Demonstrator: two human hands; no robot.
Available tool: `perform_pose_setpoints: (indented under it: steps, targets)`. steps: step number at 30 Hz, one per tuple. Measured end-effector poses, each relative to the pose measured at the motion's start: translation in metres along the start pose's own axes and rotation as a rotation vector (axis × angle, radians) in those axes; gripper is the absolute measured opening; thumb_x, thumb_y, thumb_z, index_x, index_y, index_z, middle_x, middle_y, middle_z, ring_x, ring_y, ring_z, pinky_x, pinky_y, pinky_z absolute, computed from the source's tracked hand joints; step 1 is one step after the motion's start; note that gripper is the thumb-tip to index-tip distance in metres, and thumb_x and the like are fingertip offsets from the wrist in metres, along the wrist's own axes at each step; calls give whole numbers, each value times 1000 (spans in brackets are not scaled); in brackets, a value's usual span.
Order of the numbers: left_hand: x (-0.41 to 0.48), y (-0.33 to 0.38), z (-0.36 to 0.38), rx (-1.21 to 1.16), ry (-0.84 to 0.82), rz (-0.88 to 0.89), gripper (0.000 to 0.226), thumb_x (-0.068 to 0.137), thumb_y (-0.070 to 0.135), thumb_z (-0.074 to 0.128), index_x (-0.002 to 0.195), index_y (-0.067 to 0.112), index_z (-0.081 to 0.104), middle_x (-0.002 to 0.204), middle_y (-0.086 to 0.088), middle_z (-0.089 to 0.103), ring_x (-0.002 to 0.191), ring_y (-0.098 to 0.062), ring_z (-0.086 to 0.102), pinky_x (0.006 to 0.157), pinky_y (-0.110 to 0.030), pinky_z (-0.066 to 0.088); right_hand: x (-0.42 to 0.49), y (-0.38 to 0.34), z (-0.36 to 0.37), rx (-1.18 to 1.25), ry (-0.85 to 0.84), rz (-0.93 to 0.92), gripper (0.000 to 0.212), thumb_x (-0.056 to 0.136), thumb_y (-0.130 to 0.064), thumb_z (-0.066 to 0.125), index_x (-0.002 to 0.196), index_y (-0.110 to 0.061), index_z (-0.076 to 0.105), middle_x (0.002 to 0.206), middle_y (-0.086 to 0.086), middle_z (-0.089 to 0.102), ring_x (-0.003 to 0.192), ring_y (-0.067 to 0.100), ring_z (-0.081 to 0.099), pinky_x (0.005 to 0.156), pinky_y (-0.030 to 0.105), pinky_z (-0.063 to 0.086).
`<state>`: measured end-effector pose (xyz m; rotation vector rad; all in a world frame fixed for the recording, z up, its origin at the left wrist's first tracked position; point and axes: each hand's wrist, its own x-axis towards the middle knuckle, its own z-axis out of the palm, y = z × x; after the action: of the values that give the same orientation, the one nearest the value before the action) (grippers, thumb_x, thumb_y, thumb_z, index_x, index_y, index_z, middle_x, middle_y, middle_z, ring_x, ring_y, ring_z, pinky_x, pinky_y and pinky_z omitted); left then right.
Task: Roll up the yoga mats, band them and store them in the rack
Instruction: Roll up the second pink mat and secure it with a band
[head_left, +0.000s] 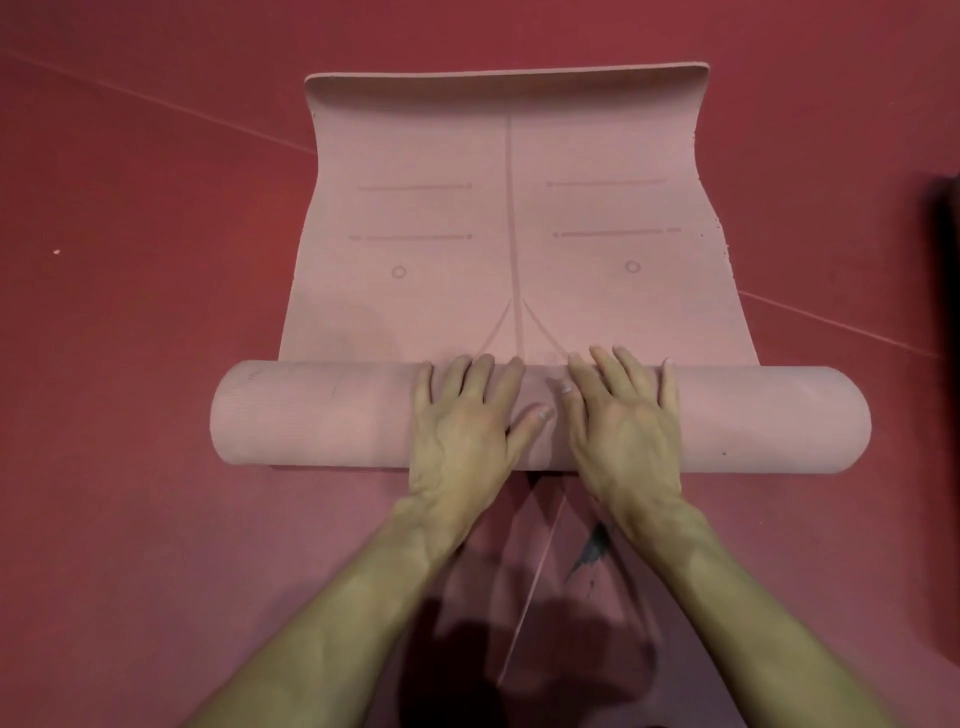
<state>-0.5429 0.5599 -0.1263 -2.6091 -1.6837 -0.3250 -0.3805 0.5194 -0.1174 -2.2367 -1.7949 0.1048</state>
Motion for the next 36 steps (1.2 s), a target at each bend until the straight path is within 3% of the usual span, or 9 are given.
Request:
perform_pose_setpoints:
  steps: [6, 13, 20, 24, 28, 32, 36]
  targets:
    - [16, 0, -1, -23, -14, -30, 59, 104, 57, 31, 139, 21, 62, 130, -5, 68, 125, -27, 58, 115, -57, 31, -18, -14, 8, 20, 93, -21, 48, 108, -35, 37, 146, -14, 57, 154, 6, 52, 151, 28, 37, 126, 60, 15]
    - [3, -3, 0, 3, -10, -48, 62, 106, 54, 29, 157, 21, 44, 158, -14, 47, 149, -36, 37, 125, -62, 16, 4, -11, 7, 26, 19, -3, 55, 107, -42, 28, 146, -18, 59, 152, 4, 55, 150, 26, 39, 127, 55, 11]
    - [16, -7, 1, 4, -46, -63, 63, 105, 56, 27, 155, 24, 48, 157, -14, 49, 148, -37, 39, 125, -62, 14, 6, -18, 0, -33, -32, 26, 57, 108, -47, 23, 152, -20, 49, 161, 4, 44, 157, 28, 22, 127, 61, 3]
    - [15, -4, -2, -9, -22, -68, 61, 106, 50, 28, 158, 23, 43, 161, -14, 43, 152, -35, 34, 125, -64, 13, -8, -20, 4, -24, 15, 24, 60, 107, -51, 28, 156, -20, 46, 162, 6, 43, 156, 30, 25, 126, 64, 9]
    - [0, -10, 3, -15, 24, -61, 63, 105, 49, 33, 161, 20, 35, 167, -12, 34, 157, -32, 24, 126, -64, 11, 21, -18, 3, -23, -56, 36, 62, 106, -54, 23, 154, -23, 48, 161, 5, 45, 155, 28, 27, 127, 60, 4]
    - [18, -14, 5, 4, 26, -85, 58, 106, 49, 33, 156, 23, 43, 160, -9, 43, 152, -32, 33, 125, -62, 15, 41, -15, -1, -9, -118, 17, 68, 103, -57, 15, 155, -25, 45, 163, 2, 42, 156, 26, 24, 127, 57, -1]
    - [26, -12, 6, 17, 35, -98, 56, 105, 48, 36, 154, 22, 47, 156, -10, 48, 148, -32, 37, 124, -62, 16, 33, -16, -6, -14, -48, 57, 58, 104, -51, 30, 149, -22, 51, 159, 9, 45, 155, 31, 28, 125, 62, 8]
